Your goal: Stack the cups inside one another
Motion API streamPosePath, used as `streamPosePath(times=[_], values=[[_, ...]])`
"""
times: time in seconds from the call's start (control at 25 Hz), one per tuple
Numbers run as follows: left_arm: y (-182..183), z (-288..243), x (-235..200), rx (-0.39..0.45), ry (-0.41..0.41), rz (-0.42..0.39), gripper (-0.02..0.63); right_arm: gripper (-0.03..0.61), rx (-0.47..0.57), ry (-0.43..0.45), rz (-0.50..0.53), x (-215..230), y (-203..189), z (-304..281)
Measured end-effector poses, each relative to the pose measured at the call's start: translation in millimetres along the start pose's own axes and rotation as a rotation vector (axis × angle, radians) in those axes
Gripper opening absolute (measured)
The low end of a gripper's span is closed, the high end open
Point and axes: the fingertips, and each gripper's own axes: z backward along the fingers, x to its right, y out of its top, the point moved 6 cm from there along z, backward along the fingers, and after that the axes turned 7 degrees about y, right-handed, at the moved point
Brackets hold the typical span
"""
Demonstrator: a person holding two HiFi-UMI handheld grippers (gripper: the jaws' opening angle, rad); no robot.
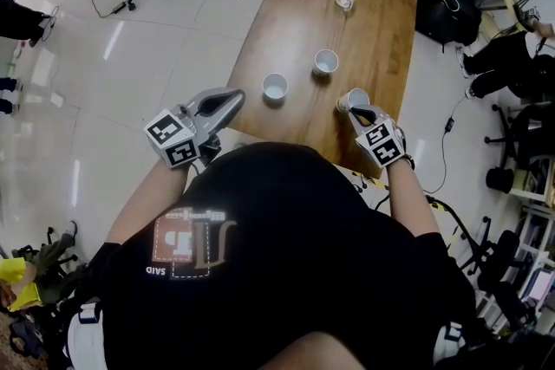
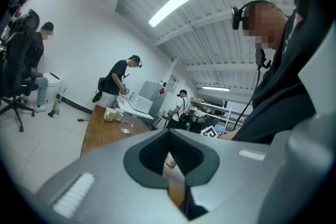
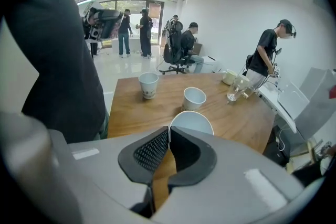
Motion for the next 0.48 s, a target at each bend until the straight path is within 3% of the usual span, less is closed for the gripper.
streamPosePath(times=[0.24, 0.48], values=[[-1.1, 5.9, -3.3, 0.019, 0.004, 0.003, 0.002, 0.025, 0.096, -0.026, 0.038, 23.1, 60.1, 21.1], [-1.1, 18.6, -7.6, 0.034, 0.036, 0.012, 0.002, 0.025, 0.098, -0.028, 0.107, 40.7, 99.2, 14.1]])
